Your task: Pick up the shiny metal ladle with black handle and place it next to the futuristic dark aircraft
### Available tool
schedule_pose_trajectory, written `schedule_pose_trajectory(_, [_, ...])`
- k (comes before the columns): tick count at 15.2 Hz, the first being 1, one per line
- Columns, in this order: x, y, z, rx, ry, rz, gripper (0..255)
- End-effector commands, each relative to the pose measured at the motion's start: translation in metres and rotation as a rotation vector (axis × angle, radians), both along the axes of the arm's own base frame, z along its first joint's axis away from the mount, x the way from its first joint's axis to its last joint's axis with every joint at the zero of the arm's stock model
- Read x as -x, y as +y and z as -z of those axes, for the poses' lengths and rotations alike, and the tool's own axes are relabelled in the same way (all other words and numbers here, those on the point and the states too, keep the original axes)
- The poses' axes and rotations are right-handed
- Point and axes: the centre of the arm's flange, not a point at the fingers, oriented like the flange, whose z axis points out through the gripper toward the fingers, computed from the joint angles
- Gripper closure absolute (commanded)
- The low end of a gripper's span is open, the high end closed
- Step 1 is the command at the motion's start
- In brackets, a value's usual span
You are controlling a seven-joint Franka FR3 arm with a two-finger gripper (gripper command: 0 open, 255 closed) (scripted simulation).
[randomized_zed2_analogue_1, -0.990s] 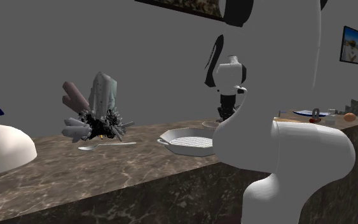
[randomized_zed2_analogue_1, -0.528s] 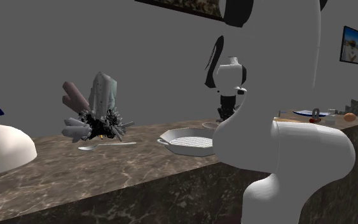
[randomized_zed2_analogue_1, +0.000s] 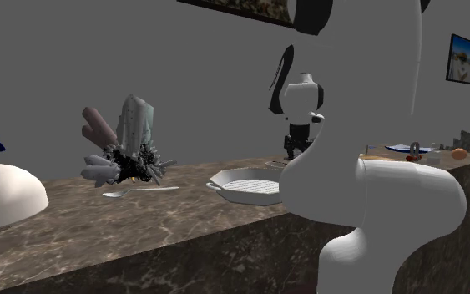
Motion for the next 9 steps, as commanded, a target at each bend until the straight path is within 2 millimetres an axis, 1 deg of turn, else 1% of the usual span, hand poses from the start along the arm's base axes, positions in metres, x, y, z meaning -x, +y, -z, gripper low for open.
schedule_pose_trajectory(1, [0.002, 0.002, -0.021, 0.000, 0.000, 0.000, 0])
schedule_pose_trajectory(3, [0.005, 0.004, -0.044, 0.000, 0.000, 0.000, 0])
schedule_pose_trajectory(9, [0.005, 0.004, -0.044, 0.000, 0.000, 0.000, 0])
